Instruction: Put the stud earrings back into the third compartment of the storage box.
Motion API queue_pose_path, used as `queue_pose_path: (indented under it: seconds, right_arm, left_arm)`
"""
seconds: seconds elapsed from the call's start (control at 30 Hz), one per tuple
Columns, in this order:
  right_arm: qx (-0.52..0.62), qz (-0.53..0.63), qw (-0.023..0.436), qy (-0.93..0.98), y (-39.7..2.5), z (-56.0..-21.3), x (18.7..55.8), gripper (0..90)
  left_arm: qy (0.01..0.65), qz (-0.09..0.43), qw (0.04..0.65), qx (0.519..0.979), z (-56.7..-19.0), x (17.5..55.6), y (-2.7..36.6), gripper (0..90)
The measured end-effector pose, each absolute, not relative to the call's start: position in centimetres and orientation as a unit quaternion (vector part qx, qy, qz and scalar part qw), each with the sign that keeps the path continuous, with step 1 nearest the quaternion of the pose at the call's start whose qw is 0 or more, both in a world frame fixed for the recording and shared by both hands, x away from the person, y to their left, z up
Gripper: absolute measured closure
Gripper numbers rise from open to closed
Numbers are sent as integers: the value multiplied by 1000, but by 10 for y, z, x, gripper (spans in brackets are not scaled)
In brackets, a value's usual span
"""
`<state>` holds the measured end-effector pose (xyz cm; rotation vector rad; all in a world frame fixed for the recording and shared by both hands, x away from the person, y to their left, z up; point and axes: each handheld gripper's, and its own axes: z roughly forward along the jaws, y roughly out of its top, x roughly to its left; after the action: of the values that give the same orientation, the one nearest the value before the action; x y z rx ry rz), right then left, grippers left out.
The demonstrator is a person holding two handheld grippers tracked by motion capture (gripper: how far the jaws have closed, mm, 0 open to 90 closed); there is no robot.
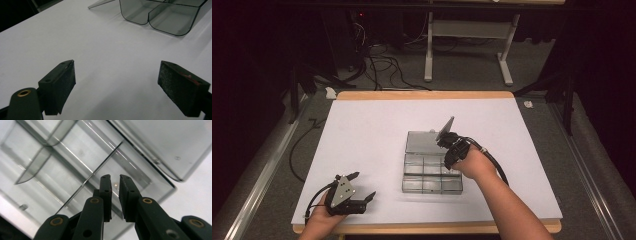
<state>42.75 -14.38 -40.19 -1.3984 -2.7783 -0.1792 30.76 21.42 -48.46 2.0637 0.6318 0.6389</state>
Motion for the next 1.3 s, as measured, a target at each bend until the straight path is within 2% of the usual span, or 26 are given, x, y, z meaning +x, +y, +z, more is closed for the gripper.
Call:
queue_pose_path:
  seconds: [0.33, 0.5, 0.87, 1.3]
  right_arm:
    - [-476, -59, -4, -877, -177, -374, 417, 812]
    - [-485, -58, -9, -872, -195, -375, 413, 814]
    - [-520, -39, 2, -854, -230, -406, 414, 818]
    - [-555, -31, 19, -831, -243, -429, 421, 816]
  left_arm:
    - [253, 256, 431, 828, -485, 308, 214, 153]
    - [253, 257, 428, 829, -485, 308, 214, 153]
    - [253, 258, 427, 829, -485, 308, 214, 153]
    - [253, 255, 428, 829, -485, 308, 214, 153]
